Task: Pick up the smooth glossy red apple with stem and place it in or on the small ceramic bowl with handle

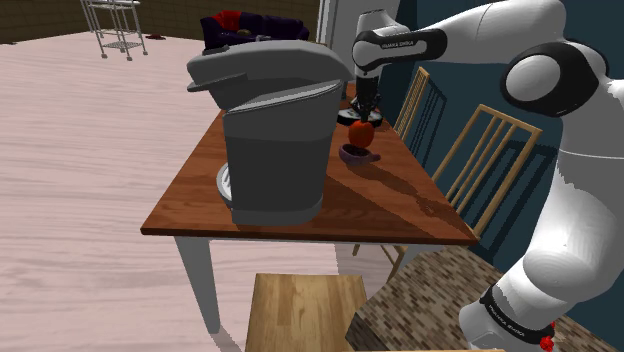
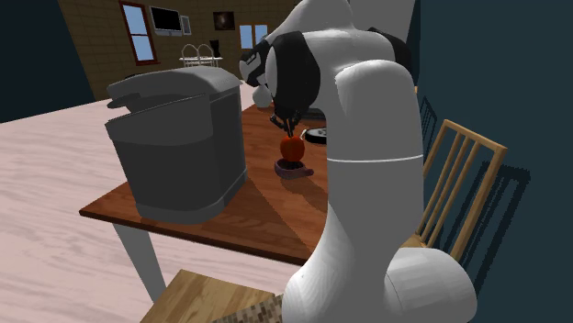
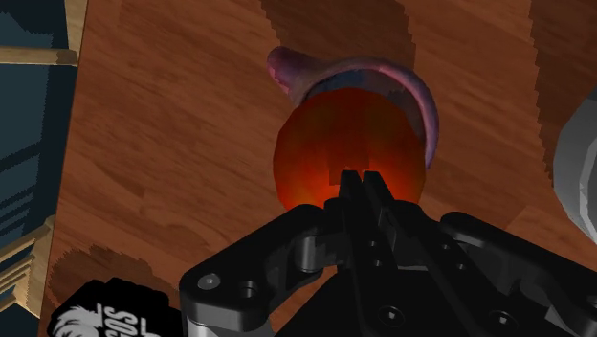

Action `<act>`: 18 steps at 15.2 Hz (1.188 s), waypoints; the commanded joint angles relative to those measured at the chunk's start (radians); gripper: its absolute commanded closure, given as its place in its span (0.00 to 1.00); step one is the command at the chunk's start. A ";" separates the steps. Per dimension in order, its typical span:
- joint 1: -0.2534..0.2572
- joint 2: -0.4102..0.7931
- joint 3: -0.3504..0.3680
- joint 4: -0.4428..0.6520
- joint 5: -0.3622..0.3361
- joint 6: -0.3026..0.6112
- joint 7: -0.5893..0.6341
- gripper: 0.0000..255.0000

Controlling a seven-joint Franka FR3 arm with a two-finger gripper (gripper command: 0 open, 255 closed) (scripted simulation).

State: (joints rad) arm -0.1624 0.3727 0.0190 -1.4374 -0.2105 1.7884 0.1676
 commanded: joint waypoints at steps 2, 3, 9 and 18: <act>0.000 0.000 0.000 0.000 0.000 0.000 0.000 0.00; 0.000 0.000 0.000 0.000 0.000 0.000 0.000 0.00; 0.008 0.002 0.003 0.069 0.002 -0.067 -0.004 0.00; 0.015 0.010 0.005 0.140 0.002 -0.131 -0.008 0.00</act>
State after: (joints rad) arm -0.1474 0.3829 0.0241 -1.2975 -0.2080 1.6580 0.1600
